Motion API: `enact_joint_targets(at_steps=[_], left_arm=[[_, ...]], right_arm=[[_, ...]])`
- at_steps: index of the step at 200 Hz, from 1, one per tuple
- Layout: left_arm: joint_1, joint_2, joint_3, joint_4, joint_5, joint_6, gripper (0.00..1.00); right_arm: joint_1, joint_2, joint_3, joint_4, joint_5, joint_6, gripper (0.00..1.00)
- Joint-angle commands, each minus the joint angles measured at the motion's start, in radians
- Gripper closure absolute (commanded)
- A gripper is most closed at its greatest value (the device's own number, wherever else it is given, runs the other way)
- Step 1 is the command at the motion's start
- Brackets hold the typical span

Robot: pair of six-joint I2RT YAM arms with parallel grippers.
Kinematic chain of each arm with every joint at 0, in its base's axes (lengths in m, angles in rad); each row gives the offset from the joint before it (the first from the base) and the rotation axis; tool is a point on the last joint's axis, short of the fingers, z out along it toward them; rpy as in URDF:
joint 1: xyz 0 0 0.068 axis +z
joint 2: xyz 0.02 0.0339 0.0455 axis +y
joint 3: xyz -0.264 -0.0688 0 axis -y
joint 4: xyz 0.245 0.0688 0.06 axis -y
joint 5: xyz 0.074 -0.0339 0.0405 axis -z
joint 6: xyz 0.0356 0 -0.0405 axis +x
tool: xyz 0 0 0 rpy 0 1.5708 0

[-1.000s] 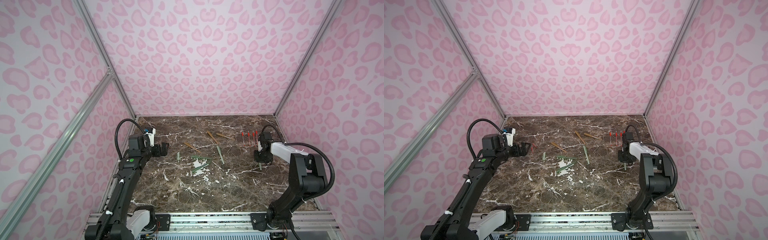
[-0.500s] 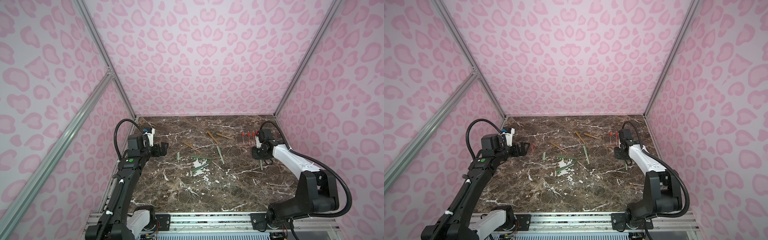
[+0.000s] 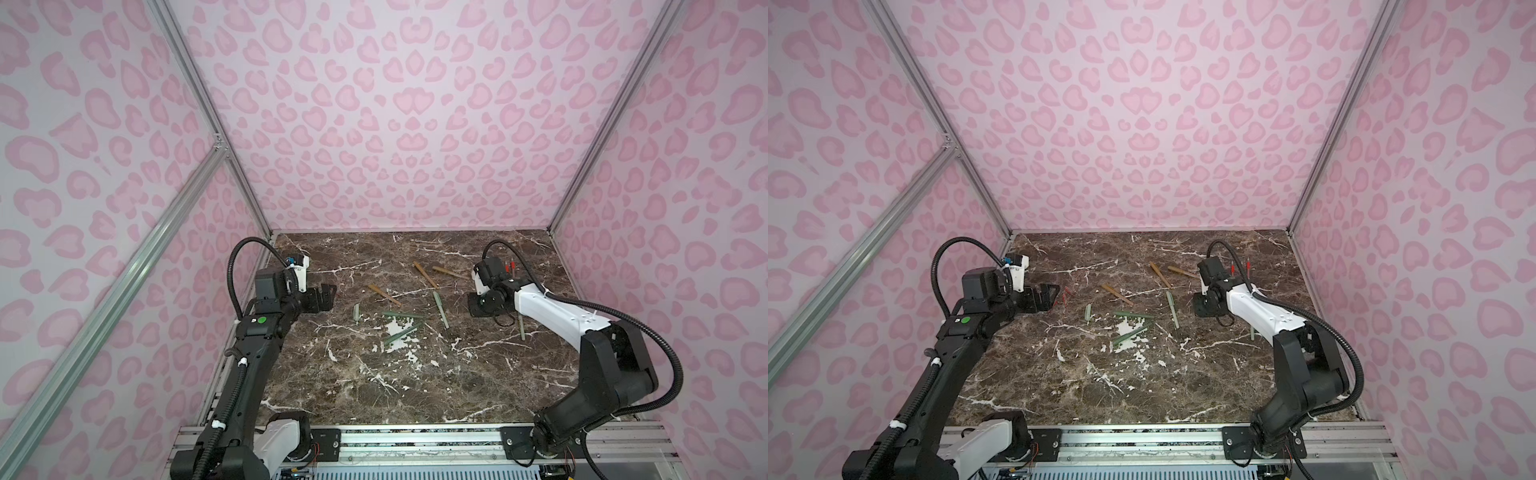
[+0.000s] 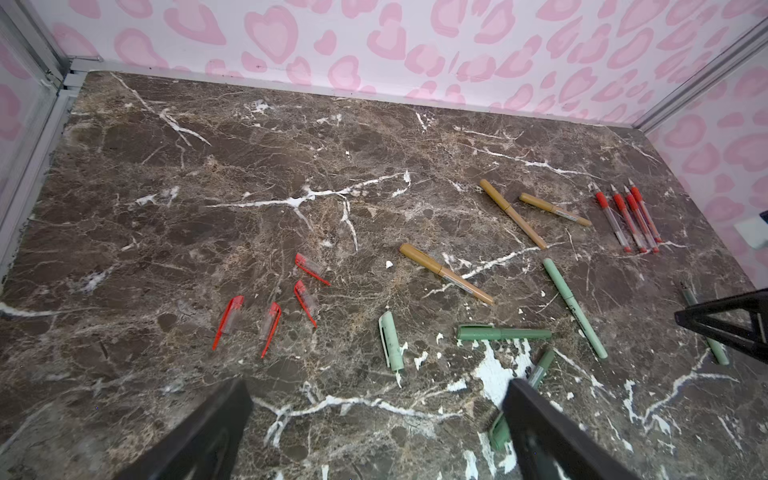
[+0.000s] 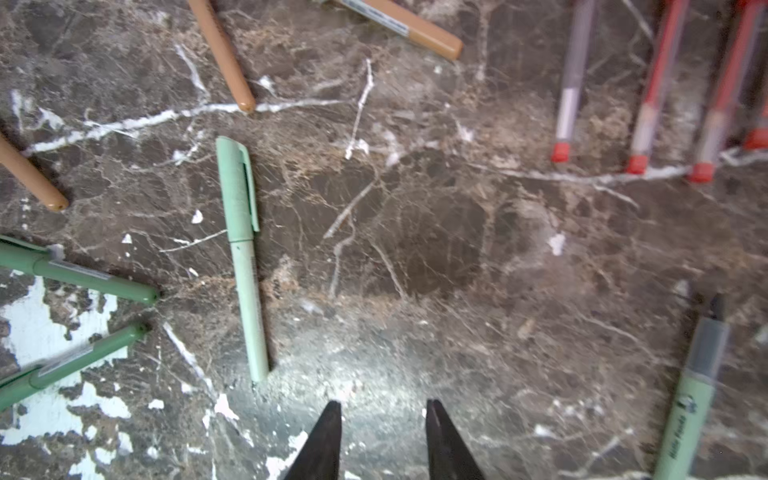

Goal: Open the pen caps
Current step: 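Grasp another light-green capped marker with the right gripper, then lift the marker and bring its cap toward the left gripper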

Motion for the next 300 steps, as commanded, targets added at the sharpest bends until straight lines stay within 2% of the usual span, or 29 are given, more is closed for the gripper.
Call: enact_joint_targets(at_steps=[1,36,108,139,159,186,222,273,300], left_arm=[[0.002,0.001,0.002,0.017,0.012,-0.001,0.02],[0.002,-0.001,0.002,0.025,0.020,-0.003,0.02],[0.002,-0.002,0.005,0.015,0.017,-0.003,0.02],[0.002,-0.007,-0.001,0.025,0.022,-0.001,0.02],[0.002,-0.004,-0.001,0.020,0.015,-0.001,0.02],[0.002,-0.009,0.002,0.020,0.025,-0.002,0.02],[0.002,-0.001,0.007,0.017,0.049,-0.009,0.02],[0.002,0.003,-0.007,0.053,0.214,-0.064,0.02],[0.002,0.002,-0.035,0.114,0.307,-0.107,0.00]], right_arm=[[0.044,0.058,0.028,0.036,-0.006,0.044,0.64],[0.130,0.184,0.127,0.032,0.004,0.042,0.64],[0.157,0.316,0.185,0.031,-0.001,0.051,0.67],[0.160,0.326,0.177,0.049,0.001,0.044,0.75],[0.158,0.346,0.178,0.041,0.006,0.047,0.84],[0.163,0.324,0.147,0.060,-0.002,0.049,0.90],[0.175,0.263,0.109,0.063,-0.016,0.069,0.92],[0.242,0.113,0.073,0.130,-0.052,0.108,0.94],[0.306,0.039,0.039,0.261,-0.104,0.161,0.96]])
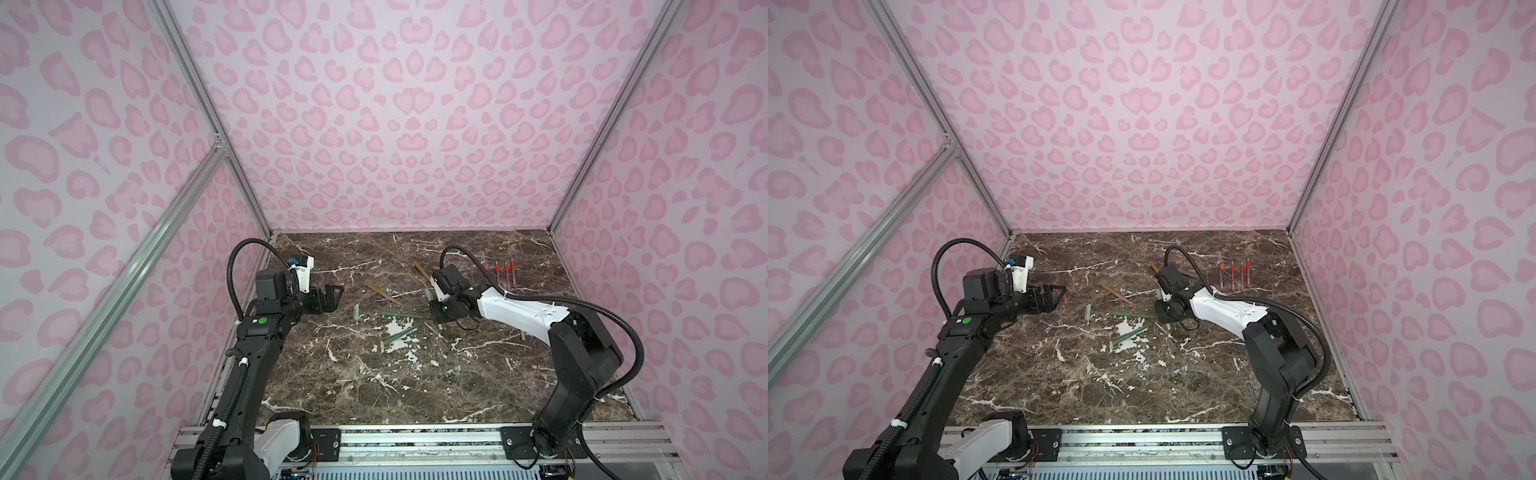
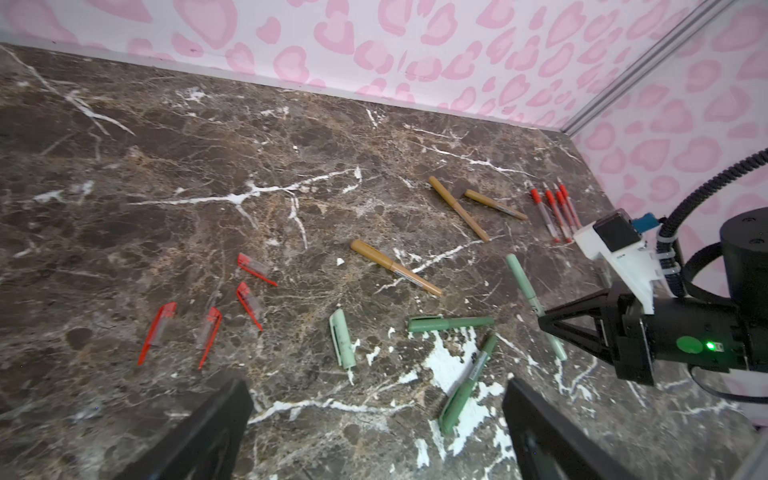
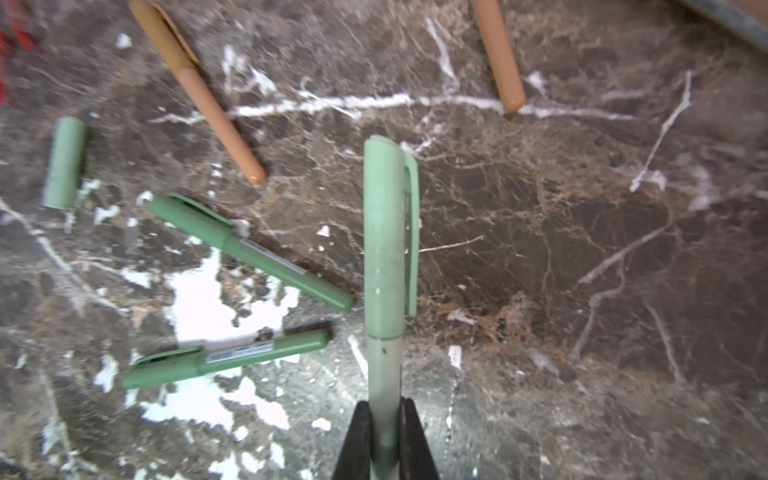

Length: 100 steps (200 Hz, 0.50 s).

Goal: Open the pen caps
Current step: 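Lift the marker and bring its cap toward the left gripper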

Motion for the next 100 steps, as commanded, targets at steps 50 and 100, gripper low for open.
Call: enact_joint_targets(at_steps=[50,100], left_arm=[[-0.016,0.017,-0.048,0.164,0.223,-0.176,0.06],[-0.093,0.066,-0.065,0.224,0.267,-0.242,0.19]], right_arm=[[0.157,-0.064,0.008,0.335,-0.124,0.149,0.99],[0.250,0.010,0.123,0.372,-0.166,0.154,1.00]])
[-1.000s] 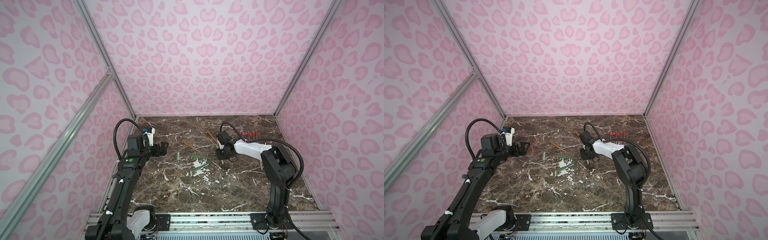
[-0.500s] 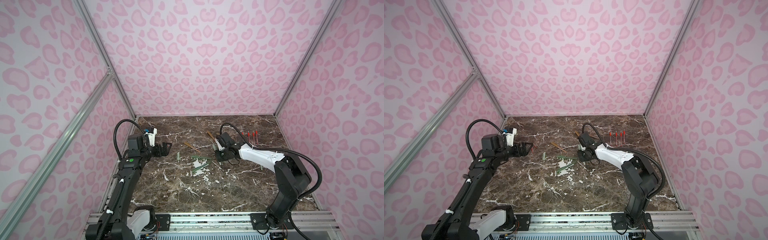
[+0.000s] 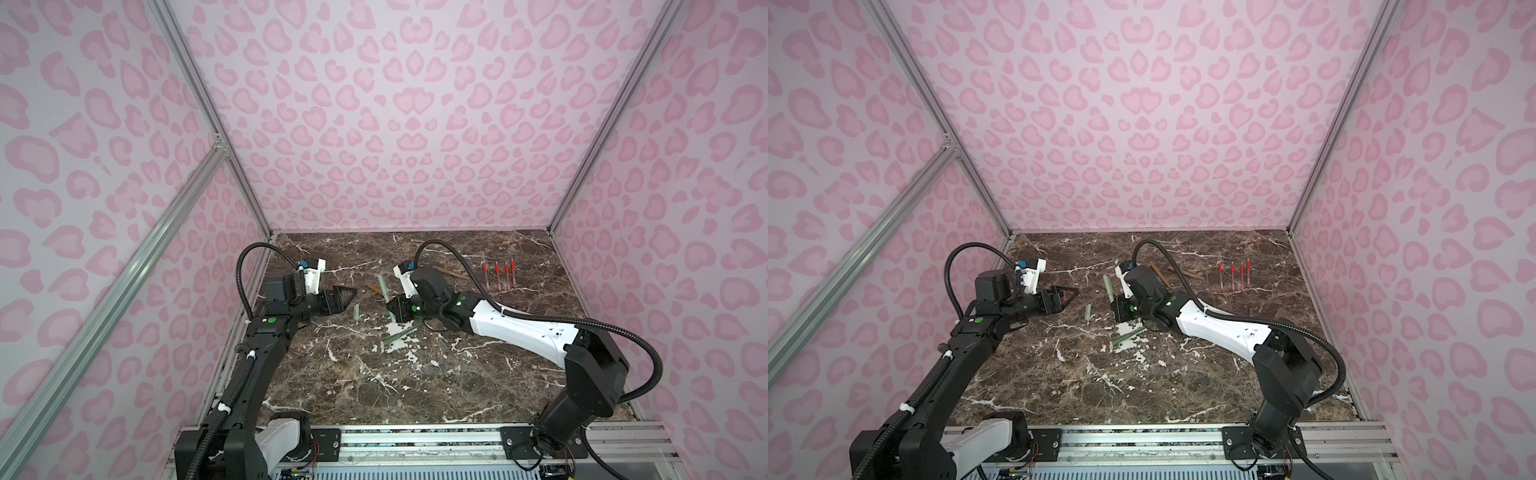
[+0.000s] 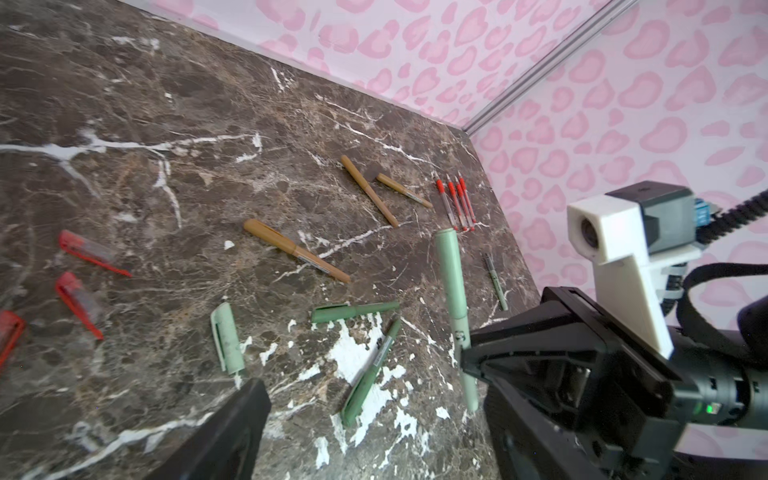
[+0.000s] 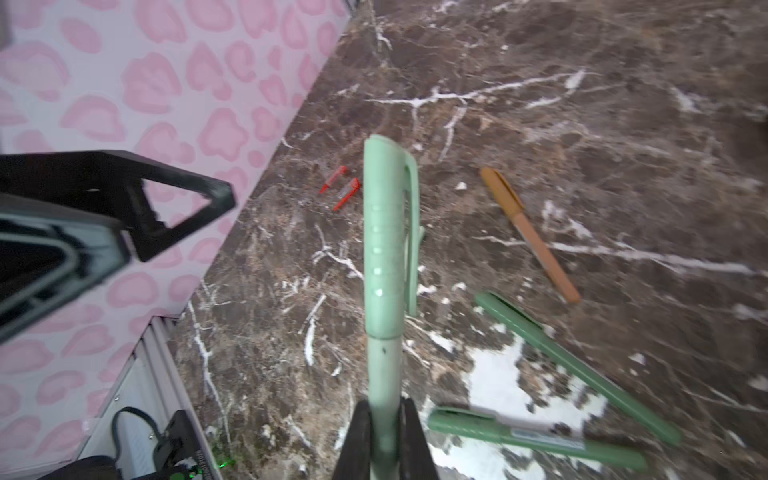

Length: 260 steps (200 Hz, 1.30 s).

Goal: Open the pen caps
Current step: 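Lift the marker and bring its cap toward the left gripper, then close the left gripper on the green cap held out by the right gripper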

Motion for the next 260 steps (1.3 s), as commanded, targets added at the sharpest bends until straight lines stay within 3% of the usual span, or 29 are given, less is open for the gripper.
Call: enact_joint_targets(at_steps=[1,40,59,90,122,141,177,206,222,242,260], left_arm=[[-0.028,0.014,-0.004,0.087,0.054,-0.039,0.19],[-0.048,0.058,0.019,0.097,0.061,-0.080,0.29],[-0.050,0.071,0.013,0.126,0.058,-0.092,0.38],[-0.050,0.083,0.034,0.095,0.043,-0.085,0.62],[-0.050,0.075,0.013,0.114,0.025,-0.080,0.96],[-0.050,0.063,0.026,0.083,0.008,-0.077,0.96],[-0.048,0.051,0.005,0.113,0.017,-0.087,0.96],[-0.047,0.047,0.011,0.112,0.018,-0.099,0.96],[-0.046,0.050,0.002,0.127,0.023,-0.099,0.96],[-0.044,0.052,0.017,0.101,0.011,-0.096,0.96],[-0.044,0.046,0.009,0.119,0.014,-0.100,0.96]], right_arm=[[0.032,0.031,0.032,0.056,-0.035,0.010,1.00],[0.073,0.093,0.087,0.063,-0.066,0.014,1.00],[0.090,0.106,0.093,0.070,-0.064,-0.005,1.00],[0.095,0.125,0.125,0.040,-0.070,-0.005,1.00],[0.099,0.130,0.122,0.053,-0.062,-0.015,1.00],[0.099,0.134,0.130,0.043,-0.063,-0.010,0.99],[0.094,0.148,0.129,0.068,-0.060,-0.007,0.83],[0.092,0.158,0.134,0.073,-0.061,-0.007,0.78],[0.088,0.170,0.136,0.081,-0.061,-0.003,0.79],[0.083,0.178,0.144,0.069,-0.074,0.008,0.90],[0.084,0.169,0.126,0.089,-0.074,0.003,0.93]])
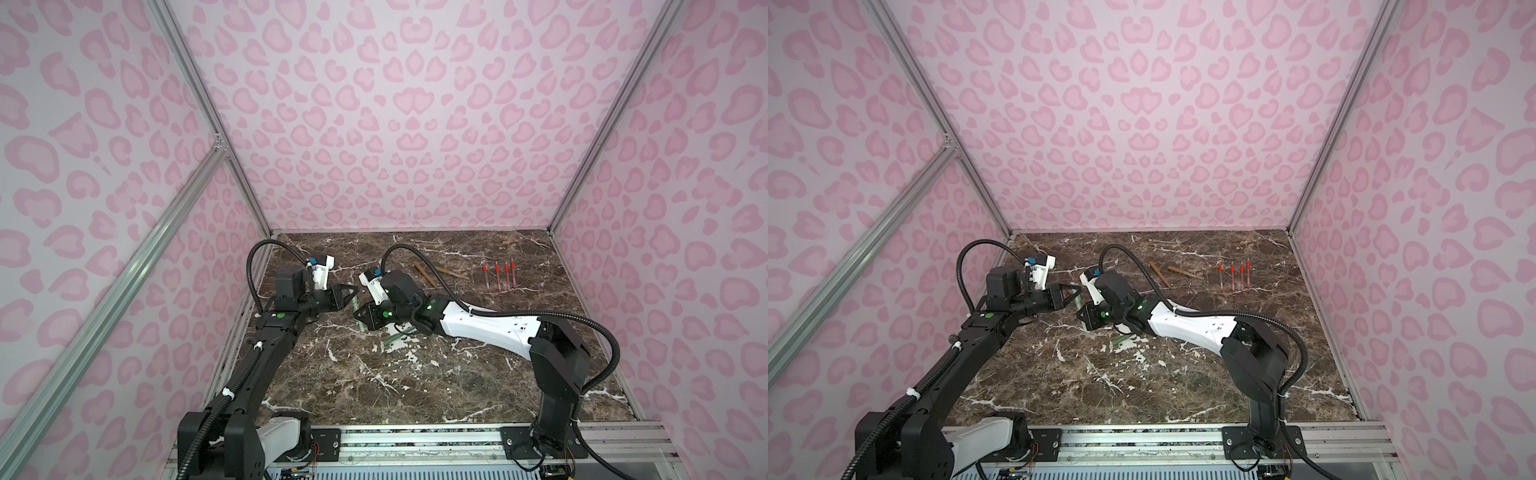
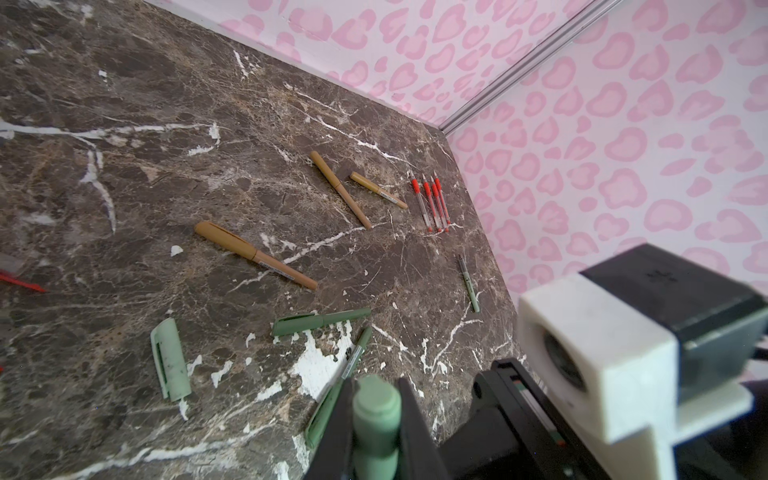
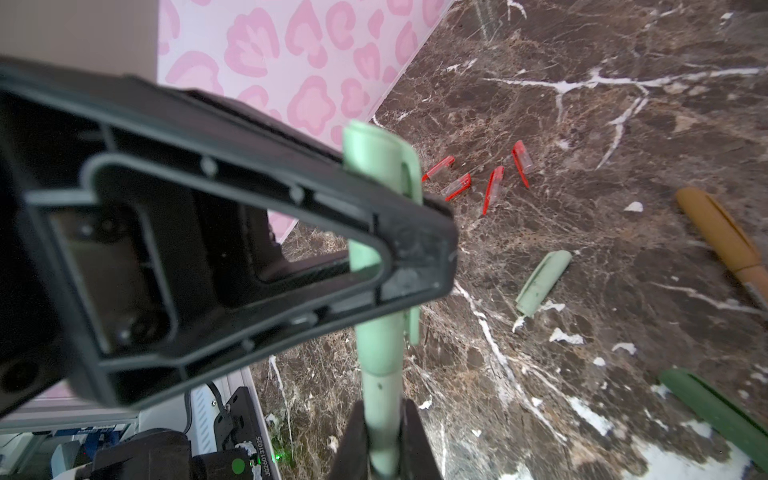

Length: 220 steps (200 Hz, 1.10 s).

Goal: Open the pen caps
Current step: 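Close the left gripper on the green cap held out by the right gripper, then pull the marker body out of the cap held by the left gripper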

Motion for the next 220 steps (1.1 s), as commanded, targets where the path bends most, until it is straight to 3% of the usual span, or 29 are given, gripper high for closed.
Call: enact_joint_targets(at_steps=[1,26,121,220], left_arm=[[0.001,-0.008,0.002,0.037,0.013,-0.007,0.96],[0.009,-0.005,0.007,0.032,0.010,-0.008,0.96],[0.053,0.008,0.092,-0.014,-0.011,0.001,0.96],[0.089,0.044,0.150,-0.076,-0.064,0.041,0.96]], right_arm=[[-0.004,0.004,-0.016,0.023,0.017,0.014,0.93],[-0.003,0.021,-0.022,0.017,0.005,0.016,1.00],[0.038,-0.057,-0.276,0.067,0.021,0.022,1.00],[0.024,-0.154,-0.391,0.093,0.050,0.035,1.00]])
